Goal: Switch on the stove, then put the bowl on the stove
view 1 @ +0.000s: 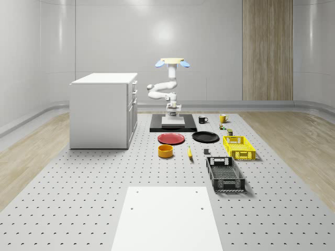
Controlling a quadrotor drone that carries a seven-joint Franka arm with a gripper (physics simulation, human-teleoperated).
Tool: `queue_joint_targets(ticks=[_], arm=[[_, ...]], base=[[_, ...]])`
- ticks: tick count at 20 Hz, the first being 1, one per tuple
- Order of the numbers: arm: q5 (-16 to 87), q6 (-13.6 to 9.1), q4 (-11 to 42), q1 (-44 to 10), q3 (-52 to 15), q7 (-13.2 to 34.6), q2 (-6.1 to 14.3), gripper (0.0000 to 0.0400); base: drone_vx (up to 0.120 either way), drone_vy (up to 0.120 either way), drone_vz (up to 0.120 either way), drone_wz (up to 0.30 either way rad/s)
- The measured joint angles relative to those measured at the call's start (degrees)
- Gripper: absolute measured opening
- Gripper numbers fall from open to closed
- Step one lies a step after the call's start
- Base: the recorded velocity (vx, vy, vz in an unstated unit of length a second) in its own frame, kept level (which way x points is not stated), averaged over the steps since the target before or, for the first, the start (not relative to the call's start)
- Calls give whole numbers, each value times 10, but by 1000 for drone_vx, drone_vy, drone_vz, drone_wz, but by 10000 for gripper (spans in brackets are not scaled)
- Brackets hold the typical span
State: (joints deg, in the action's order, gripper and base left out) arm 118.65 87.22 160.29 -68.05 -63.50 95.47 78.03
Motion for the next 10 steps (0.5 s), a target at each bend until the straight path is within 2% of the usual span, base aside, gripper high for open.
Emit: queue_joint_targets(ticks=[10], arm=[[-2, 4, 0, -2, -1, 2, 4, 400]], base=[[120, 0, 0, 0]])
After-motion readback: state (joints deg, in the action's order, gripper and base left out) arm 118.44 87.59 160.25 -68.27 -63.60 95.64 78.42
